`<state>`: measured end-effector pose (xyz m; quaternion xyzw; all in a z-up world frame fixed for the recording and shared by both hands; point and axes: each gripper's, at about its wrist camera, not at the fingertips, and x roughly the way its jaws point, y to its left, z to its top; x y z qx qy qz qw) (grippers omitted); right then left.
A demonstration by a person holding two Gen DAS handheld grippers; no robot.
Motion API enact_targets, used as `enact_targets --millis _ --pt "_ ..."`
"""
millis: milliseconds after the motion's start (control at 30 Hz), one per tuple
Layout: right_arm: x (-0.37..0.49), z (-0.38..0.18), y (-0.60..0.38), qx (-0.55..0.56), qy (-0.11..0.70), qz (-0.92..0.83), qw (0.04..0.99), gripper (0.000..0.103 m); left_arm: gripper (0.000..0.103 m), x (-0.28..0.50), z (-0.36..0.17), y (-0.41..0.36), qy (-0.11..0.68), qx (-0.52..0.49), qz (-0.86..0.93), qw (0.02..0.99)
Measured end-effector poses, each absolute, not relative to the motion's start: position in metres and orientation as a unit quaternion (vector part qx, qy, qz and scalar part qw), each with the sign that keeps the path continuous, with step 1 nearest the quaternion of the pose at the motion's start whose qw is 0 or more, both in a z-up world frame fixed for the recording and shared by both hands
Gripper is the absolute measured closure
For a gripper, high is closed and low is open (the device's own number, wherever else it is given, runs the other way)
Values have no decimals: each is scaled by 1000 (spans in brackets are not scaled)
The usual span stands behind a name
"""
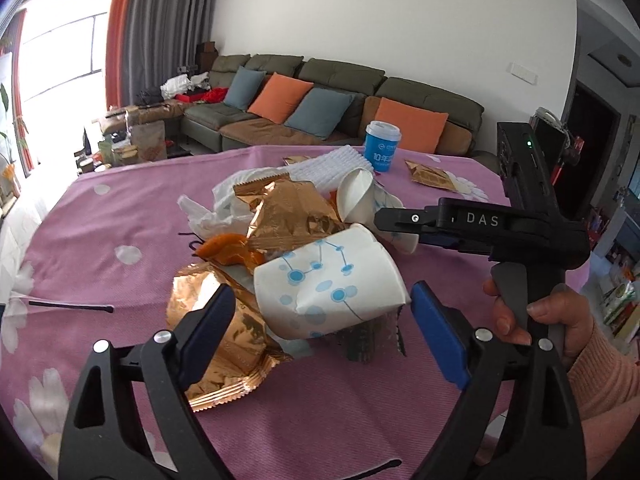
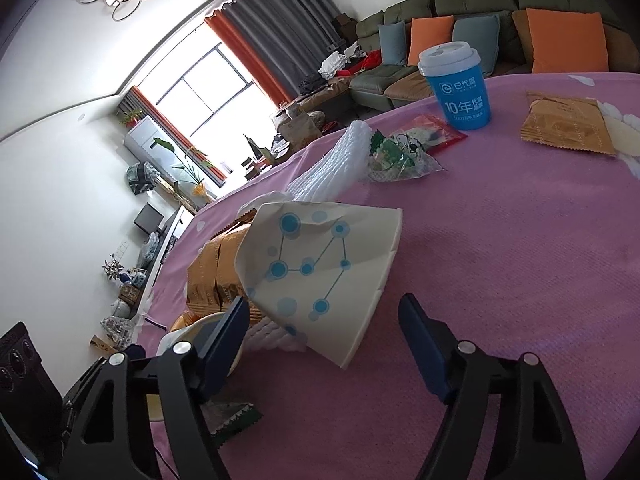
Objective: Collect trash
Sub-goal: 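Grasp a blue-dotted paper cup with the right tool while the left tool grasps another cup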
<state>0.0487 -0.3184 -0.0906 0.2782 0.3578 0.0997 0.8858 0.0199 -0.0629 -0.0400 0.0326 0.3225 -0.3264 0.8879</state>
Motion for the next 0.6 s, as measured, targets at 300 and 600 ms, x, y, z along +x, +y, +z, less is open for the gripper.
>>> enact_targets --millis 300,600 --pt "40 -87 -319 281 346 127 886 65 34 29 -45 -53 348 -6 -360 866" --pt "28 -71 -312 237 324 126 907 89 22 29 -46 -48 355 -3 -344 869"
